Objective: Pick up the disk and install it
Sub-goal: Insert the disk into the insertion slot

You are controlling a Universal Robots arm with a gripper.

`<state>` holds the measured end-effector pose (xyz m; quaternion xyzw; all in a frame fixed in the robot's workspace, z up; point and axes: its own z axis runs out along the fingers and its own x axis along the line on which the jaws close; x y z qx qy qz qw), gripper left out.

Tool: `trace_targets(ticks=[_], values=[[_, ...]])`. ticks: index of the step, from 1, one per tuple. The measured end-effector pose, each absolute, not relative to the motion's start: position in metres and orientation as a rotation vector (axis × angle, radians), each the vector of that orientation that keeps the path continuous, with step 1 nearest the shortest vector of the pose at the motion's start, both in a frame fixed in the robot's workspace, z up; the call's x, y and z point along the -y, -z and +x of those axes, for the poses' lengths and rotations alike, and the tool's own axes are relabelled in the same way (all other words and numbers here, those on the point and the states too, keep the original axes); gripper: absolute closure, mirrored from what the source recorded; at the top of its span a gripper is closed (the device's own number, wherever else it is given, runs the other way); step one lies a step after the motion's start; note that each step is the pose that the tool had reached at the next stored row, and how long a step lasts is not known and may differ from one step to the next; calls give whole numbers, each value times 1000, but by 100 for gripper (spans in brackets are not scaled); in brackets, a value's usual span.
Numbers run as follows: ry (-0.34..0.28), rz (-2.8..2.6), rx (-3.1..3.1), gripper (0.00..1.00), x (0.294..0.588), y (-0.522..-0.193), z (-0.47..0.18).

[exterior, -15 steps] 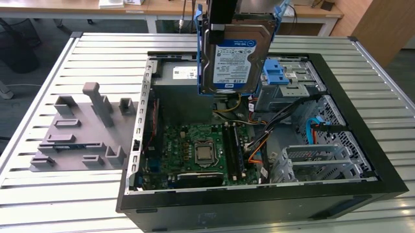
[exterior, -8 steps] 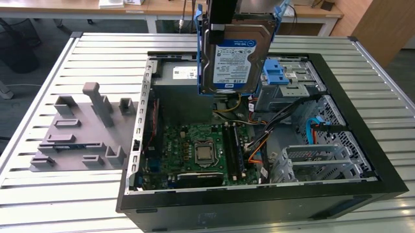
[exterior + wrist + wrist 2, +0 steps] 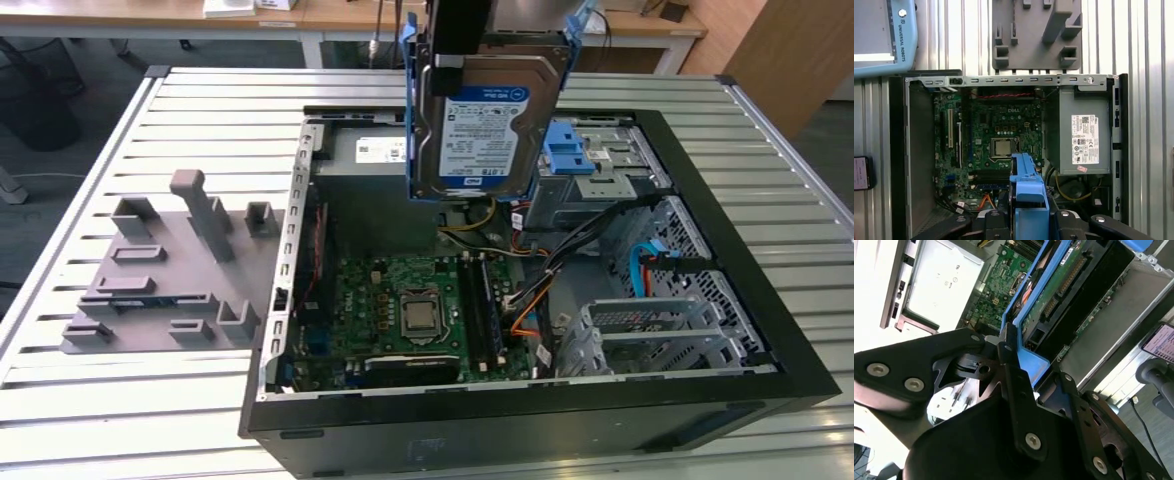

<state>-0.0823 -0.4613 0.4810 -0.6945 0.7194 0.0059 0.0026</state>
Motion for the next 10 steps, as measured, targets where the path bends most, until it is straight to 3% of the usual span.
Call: trace_targets(ticks=[10], values=[[-19, -2178, -2256, 64, 498, -479, -82]])
